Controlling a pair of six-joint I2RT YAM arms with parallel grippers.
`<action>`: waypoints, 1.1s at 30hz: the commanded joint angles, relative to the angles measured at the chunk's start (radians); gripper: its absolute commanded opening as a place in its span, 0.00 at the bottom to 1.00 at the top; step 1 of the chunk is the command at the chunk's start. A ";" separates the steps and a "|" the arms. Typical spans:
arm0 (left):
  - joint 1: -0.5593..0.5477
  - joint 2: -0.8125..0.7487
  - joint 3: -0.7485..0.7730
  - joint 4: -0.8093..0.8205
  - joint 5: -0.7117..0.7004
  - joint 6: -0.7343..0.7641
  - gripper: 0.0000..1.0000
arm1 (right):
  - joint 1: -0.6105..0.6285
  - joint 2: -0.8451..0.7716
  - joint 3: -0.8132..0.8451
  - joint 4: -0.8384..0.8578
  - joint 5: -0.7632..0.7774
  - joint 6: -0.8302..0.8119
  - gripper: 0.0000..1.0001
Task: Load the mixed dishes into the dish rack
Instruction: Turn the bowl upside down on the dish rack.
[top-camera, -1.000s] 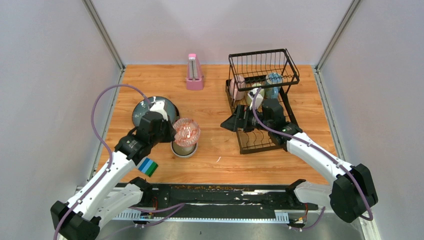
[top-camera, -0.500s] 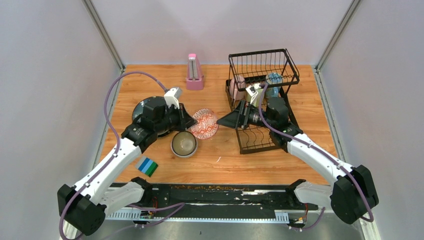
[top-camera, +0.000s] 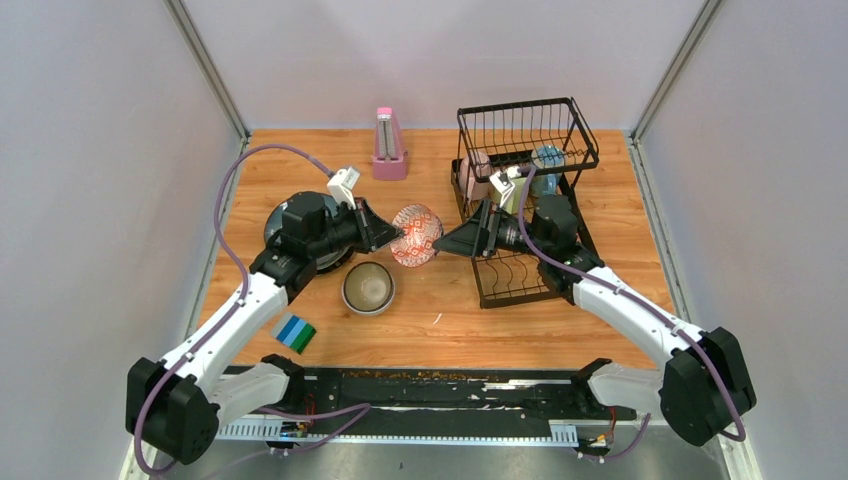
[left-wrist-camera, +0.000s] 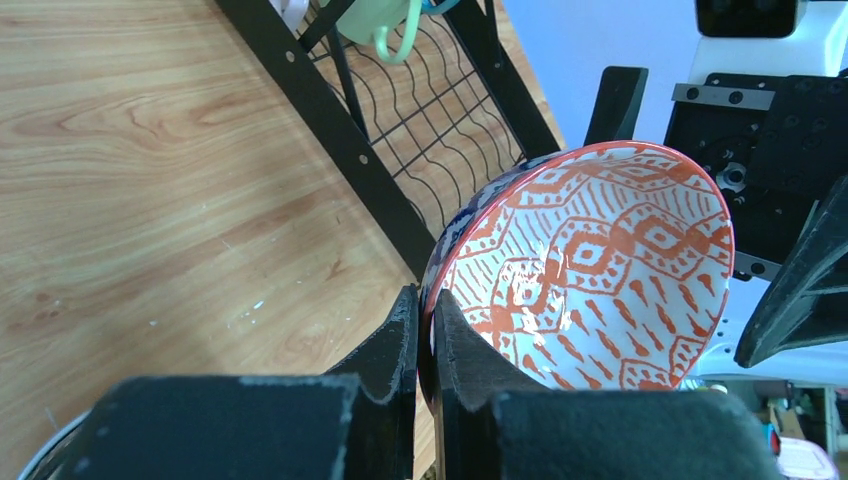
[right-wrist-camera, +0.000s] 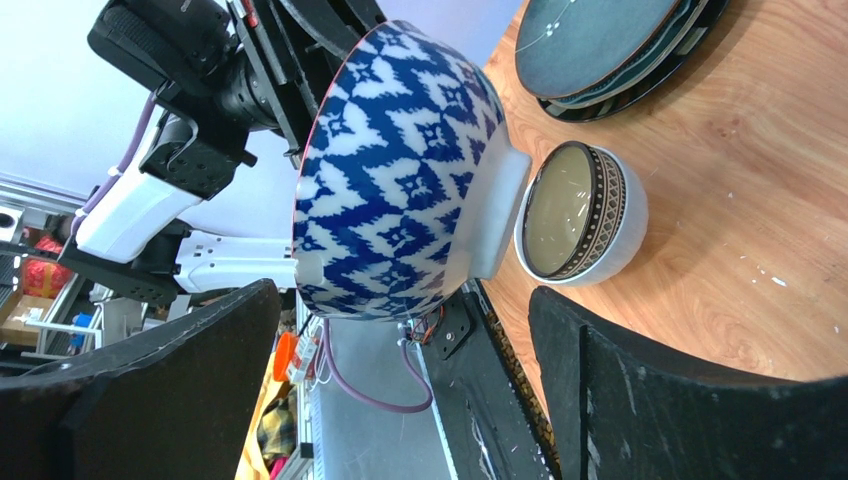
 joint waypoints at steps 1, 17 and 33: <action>0.009 0.005 0.008 0.164 0.067 -0.054 0.00 | 0.005 0.013 0.023 0.052 -0.050 0.020 0.92; 0.014 0.034 -0.034 0.284 0.100 -0.146 0.00 | 0.004 0.024 0.029 0.106 -0.038 0.050 0.91; 0.014 0.052 -0.040 0.298 0.121 -0.160 0.00 | 0.004 0.007 0.064 0.092 -0.013 -0.002 0.91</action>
